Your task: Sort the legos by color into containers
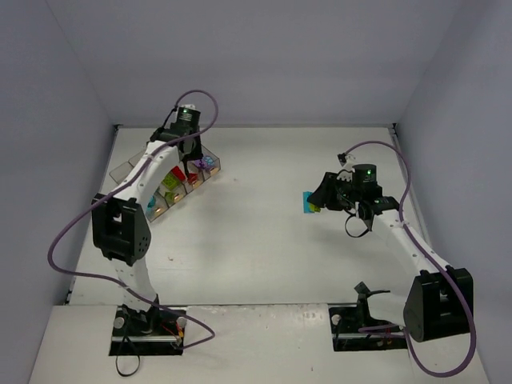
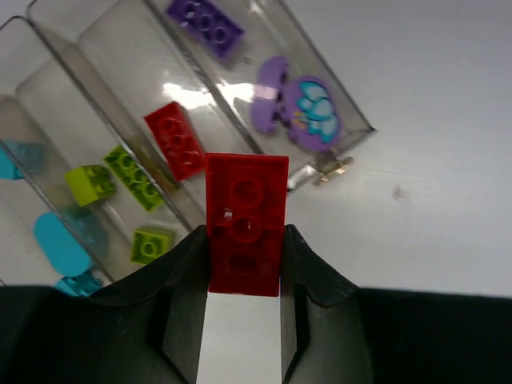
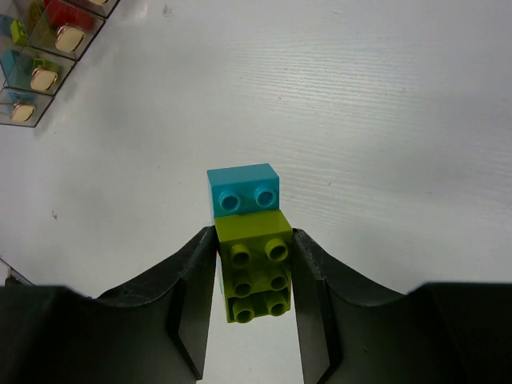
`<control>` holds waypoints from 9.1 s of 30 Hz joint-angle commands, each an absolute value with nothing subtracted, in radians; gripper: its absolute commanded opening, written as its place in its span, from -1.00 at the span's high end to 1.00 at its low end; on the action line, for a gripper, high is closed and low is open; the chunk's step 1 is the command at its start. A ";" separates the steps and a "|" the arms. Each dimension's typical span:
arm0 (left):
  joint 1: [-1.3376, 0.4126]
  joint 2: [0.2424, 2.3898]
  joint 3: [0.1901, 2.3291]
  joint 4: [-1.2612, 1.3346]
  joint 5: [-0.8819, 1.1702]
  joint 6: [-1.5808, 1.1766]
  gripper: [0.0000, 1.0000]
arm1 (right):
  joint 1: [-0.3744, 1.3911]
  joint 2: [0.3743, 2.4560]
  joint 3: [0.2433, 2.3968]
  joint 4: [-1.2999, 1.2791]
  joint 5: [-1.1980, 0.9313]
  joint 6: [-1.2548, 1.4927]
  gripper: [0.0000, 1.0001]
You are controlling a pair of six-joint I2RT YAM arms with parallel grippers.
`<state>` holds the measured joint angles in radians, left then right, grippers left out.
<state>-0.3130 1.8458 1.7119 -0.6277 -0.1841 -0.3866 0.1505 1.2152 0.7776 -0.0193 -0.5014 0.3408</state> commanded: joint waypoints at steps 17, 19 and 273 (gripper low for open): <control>-0.160 2.128 2.037 -0.808 -0.172 -0.471 0.00 | 0.166 1.233 0.868 0.032 -0.592 0.296 1.00; -0.161 2.122 2.026 -0.807 -0.163 -0.472 -0.07 | 0.170 1.235 0.873 0.034 -0.601 0.287 1.00; -0.129 1.397 1.101 -0.317 -0.097 -0.600 0.79 | 0.304 1.203 0.919 0.100 -0.127 0.557 -0.89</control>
<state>-0.1867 1.3426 0.9974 -0.2440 -0.0708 -0.5854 0.3054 1.2522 0.9489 0.0910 -0.1524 0.6228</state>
